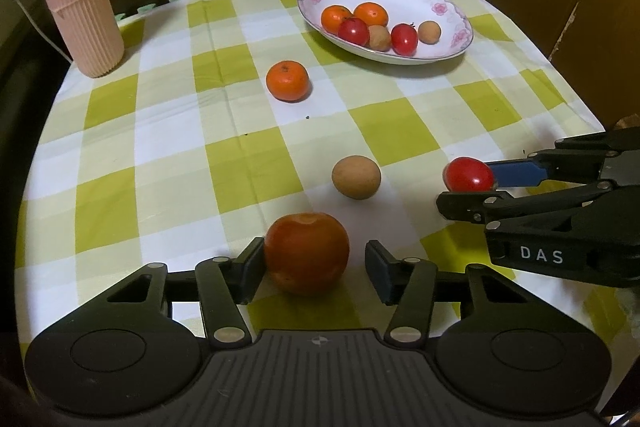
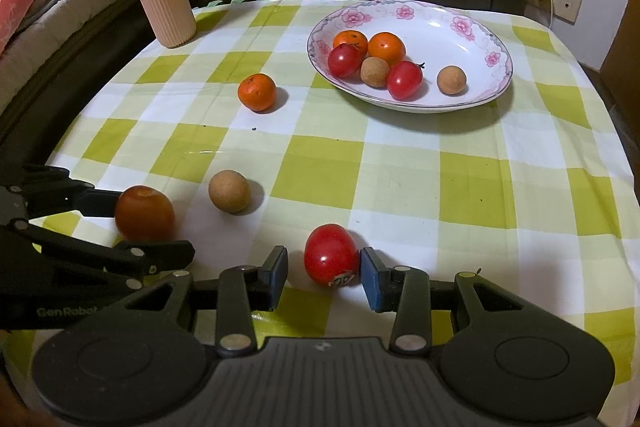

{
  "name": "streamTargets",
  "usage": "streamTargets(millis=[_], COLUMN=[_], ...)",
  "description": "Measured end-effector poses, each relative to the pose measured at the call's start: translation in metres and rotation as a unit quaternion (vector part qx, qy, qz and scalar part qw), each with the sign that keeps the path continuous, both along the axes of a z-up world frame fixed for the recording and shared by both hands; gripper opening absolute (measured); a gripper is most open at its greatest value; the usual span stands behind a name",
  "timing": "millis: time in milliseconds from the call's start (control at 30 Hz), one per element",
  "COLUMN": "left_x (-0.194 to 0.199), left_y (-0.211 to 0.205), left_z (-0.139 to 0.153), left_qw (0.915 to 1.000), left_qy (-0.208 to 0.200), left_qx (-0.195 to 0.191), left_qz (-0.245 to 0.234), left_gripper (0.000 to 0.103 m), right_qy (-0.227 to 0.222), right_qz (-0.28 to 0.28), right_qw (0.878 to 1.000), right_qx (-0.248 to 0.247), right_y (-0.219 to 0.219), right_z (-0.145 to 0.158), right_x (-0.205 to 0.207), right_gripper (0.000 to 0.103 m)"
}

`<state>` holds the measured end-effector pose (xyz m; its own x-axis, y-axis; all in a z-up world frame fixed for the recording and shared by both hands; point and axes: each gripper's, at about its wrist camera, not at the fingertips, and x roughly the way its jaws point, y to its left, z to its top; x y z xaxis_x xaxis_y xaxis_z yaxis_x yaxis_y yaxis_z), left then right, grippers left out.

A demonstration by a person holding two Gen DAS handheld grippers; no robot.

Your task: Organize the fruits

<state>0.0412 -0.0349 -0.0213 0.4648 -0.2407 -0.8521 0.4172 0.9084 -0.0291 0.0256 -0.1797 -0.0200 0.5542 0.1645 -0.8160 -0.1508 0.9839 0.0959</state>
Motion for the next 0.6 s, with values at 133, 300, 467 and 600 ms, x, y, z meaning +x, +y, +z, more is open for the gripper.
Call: streamTargets(millis=[133,300,467,600], left_x=[0.0012,0.0045,0.0036,0.0035], left_y=[0.002,0.0054,0.0048,0.0057], left_z=[-0.0004,-0.0001,0.0004,0.0005], left_qw=[0.9999,0.9997,0.9998,0.9997], left_qy=[0.005,0.01,0.008,0.008], left_qx=[-0.002,-0.011,-0.006,-0.008], left_qz=[0.009,0.019,0.019,0.019], left_gripper=[0.058,0.052,0.051,0.051], right_qy=[0.002,0.006,0.008,0.007], right_qz=[0.007,0.005,-0.001,-0.004], right_qw=[1.0,1.0,1.0,1.0], right_qx=[-0.014,-0.016,-0.013,-0.011], right_y=[0.0055,0.0066,0.0059,0.0057], right_z=[-0.0002,0.001,0.0019,0.0016], right_x=[-0.001,-0.0036,-0.0084,-0.0086], right_gripper=[0.036,0.03,0.028,0.028])
